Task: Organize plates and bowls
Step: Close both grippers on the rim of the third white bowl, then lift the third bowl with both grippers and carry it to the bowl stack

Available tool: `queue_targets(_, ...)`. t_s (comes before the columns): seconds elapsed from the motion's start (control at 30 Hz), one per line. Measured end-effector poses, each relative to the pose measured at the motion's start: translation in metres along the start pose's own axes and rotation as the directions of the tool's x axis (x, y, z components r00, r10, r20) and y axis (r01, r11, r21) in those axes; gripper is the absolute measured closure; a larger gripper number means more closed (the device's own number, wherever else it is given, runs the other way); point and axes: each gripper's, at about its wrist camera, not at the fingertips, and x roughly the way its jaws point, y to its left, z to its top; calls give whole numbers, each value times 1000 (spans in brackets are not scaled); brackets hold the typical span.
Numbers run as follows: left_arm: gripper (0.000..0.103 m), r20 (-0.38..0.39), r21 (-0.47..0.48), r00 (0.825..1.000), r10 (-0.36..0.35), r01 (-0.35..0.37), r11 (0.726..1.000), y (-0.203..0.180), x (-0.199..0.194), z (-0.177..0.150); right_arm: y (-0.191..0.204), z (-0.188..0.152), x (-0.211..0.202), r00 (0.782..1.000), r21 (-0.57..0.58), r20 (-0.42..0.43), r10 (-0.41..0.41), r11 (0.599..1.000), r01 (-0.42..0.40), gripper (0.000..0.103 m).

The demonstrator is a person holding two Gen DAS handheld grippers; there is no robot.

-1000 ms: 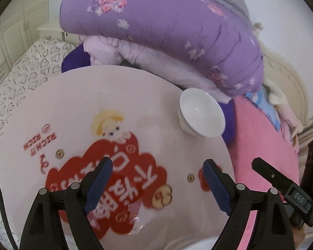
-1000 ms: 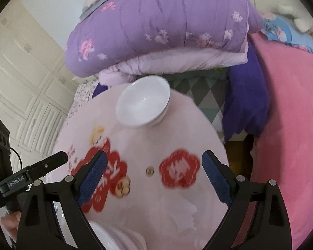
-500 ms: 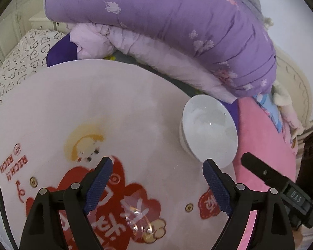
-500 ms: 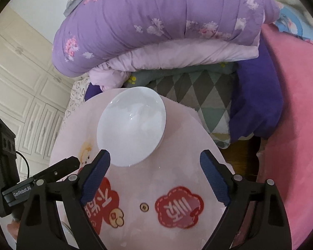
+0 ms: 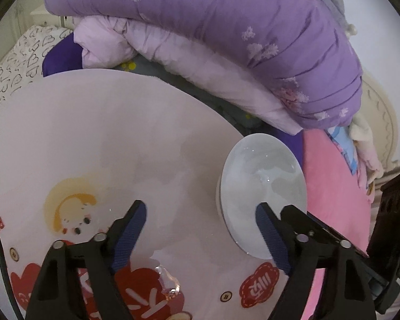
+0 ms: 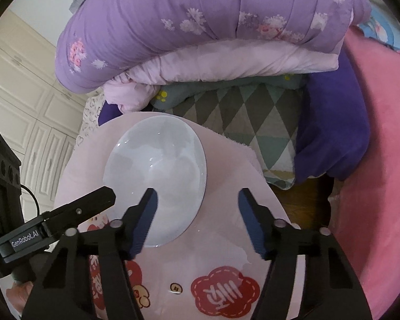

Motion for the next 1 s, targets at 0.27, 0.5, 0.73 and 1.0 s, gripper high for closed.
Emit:
queue_targets(0.27,56,-32,-15,999,-29,29,999,-3,19,10,3,5,5,1000,-11,2,-8,1000,8,59)
queue_targets(0.5,94,-46,-16,997,-55,54,998,-7,31,13,9,6,11,999,-41,-6,-38,998,38,88)
queue_targets(0.73,96,-35,3,999,-33,33,999,-14,24,6,9,1,9,999,-43,0,-54,998,54,92)
queue_targets(1.0,96,-19,27,1000,-15,15,1000,-18,-1,-10,20,-10,-10,998,-64,21,-57,996,59,92)
